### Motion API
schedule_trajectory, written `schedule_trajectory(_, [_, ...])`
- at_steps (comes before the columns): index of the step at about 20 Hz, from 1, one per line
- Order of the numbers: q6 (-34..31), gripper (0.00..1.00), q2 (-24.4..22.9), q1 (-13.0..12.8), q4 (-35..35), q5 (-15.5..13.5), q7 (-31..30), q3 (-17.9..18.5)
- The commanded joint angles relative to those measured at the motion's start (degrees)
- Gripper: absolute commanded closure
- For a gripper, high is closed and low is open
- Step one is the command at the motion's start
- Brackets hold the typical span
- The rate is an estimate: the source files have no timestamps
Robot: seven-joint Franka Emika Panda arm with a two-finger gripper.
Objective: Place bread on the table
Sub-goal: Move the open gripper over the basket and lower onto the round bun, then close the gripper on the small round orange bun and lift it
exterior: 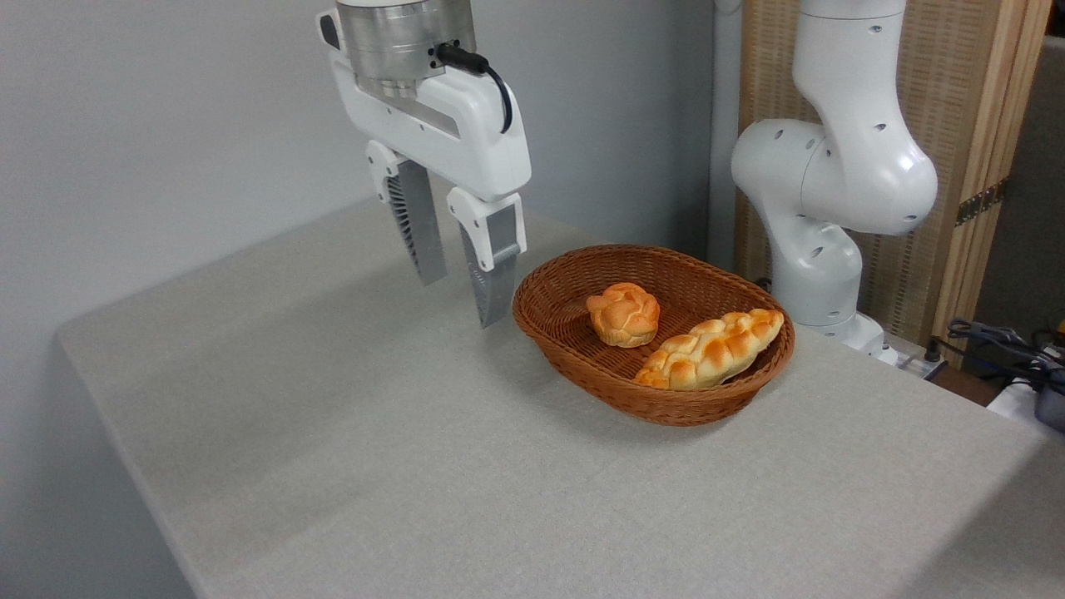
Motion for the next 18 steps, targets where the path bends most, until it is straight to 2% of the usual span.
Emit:
schedule_trajectory(1, [-0.7,0.0,-7.5,-1.3,-10.4,-0.1,3.6,0.2])
schedule_trajectory(7, [0.5,0.0,-21.9,-4.3,-31.1,0.6,14.1,0.3])
schedule_trajectory(11, [2.5,0.0,-31.0,-6.0,-42.8,0.7,15.6,0.4])
schedule_trajectory(13, [4.9,0.0,-36.0,-7.8,-49.2,0.8,17.1,0.4])
schedule_trajectory(15, [5.6,0.0,-37.5,-9.4,-51.4,0.8,17.3,0.3])
schedule_trajectory(16, [5.9,0.0,-37.3,-11.0,-51.4,0.6,17.3,0.3])
schedule_trajectory(18, [7.8,0.0,-36.9,-12.4,-51.6,0.6,17.3,0.1])
